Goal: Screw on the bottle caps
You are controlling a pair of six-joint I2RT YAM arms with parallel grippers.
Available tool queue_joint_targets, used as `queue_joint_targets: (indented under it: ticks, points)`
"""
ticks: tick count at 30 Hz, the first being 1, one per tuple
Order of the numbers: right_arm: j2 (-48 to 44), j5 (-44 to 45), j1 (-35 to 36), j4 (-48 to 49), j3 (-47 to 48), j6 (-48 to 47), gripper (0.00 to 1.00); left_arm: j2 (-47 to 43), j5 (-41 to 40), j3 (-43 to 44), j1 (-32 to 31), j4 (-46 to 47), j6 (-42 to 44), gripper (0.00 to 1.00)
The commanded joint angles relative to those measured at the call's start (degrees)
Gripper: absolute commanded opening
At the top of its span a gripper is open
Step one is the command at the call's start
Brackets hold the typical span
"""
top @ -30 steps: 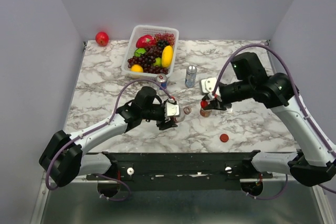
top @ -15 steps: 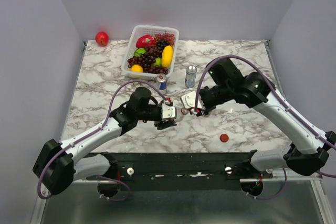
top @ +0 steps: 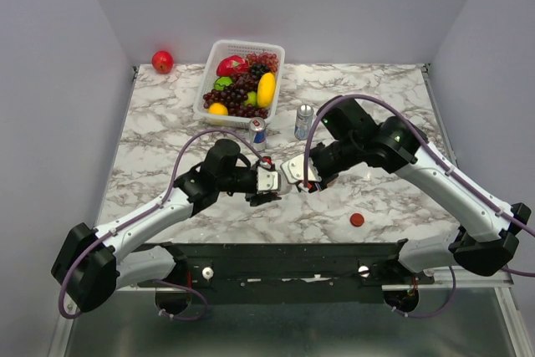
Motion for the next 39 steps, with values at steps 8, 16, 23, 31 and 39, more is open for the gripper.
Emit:
queue_joint_targets:
  ticks: [8, 16, 23, 31, 39]
  points:
    - [-1.2, 4.3, 1.3, 4.1, -3.5, 2.3, 0.41, -2.1, -0.4, -1.1, -0.4, 4.5, -0.5, 0.00]
    - [-0.9, 4.0, 2.6, 2.8, -4.1, 0.9, 0.41, -1.9, -0.2, -0.5, -0.4, 5.6, -3.4, 0.00]
    - [-0.5, 4.4, 3.1, 2.4, -4.6, 2.1, 0.41, -2.2, -0.2, -0.3, -0.4, 6.4, -3.5, 0.00]
    - [2.0, 6.9, 3.1, 1.4, -3.5, 2.4, 0.40, -2.7, -0.1, 1.0, -0.4, 4.5, 1.5, 0.00]
    - [4.2, 8.8, 3.1, 5.3, -2.9, 11.0, 0.38, -3.4, -2.1, 0.3, -0.6, 10.5, -2.2, 0.00]
